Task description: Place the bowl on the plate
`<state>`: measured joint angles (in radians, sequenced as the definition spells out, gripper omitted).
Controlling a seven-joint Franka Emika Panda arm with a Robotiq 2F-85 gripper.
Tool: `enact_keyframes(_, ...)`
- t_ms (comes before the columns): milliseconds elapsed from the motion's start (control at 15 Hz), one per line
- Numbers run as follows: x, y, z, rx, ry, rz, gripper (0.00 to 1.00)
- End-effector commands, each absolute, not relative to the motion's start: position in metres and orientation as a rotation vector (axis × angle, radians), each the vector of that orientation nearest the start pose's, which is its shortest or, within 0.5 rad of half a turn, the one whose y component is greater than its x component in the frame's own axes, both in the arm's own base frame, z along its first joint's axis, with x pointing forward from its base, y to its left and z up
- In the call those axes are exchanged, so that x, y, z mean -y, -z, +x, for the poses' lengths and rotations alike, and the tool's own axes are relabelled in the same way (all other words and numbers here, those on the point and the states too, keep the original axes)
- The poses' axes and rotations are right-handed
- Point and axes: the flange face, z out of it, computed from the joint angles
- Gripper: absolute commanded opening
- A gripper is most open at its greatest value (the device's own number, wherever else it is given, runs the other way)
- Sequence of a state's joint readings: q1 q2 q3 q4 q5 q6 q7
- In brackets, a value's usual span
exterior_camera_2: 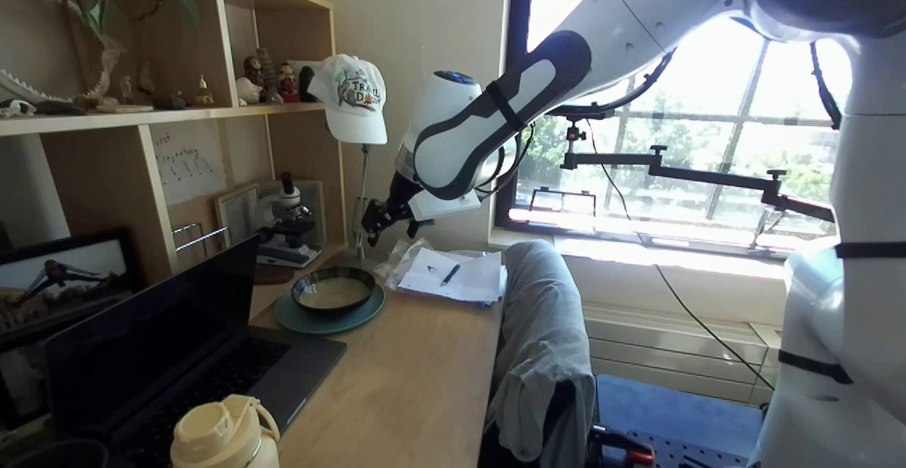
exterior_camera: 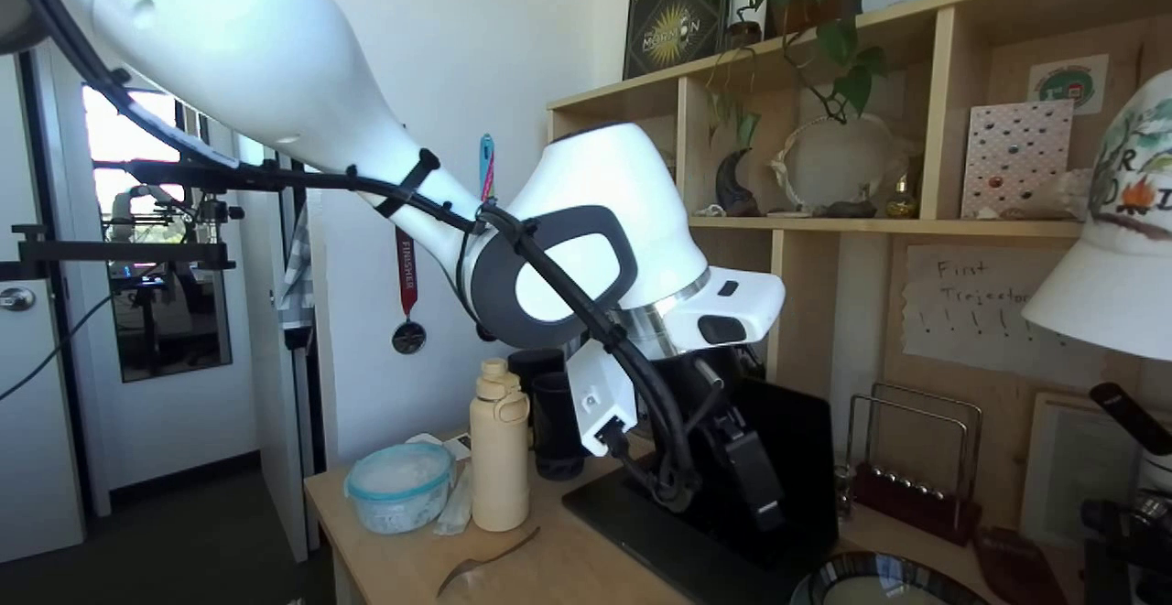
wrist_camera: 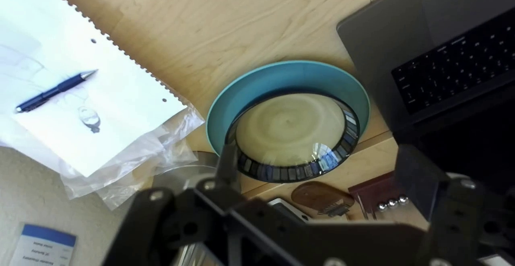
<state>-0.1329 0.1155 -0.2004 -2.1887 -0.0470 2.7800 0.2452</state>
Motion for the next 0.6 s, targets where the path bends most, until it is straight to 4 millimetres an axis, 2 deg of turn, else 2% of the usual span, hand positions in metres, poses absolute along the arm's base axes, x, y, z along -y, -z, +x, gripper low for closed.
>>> enact_keyframes(0,0.173,-0.388,0.531,-0.741,0.773,-3.042,1.0)
enact_keyframes(200,0.171,-0.384,0.523,-0.733,0.753,-3.06,1.0)
enact_keyframes(267,0.177,-0.38,0.537,-0.739,0.728,-3.062,1.0)
enact_keyframes(533,0.176,-0.379,0.533,-0.736,0.722,-3.064,1.0)
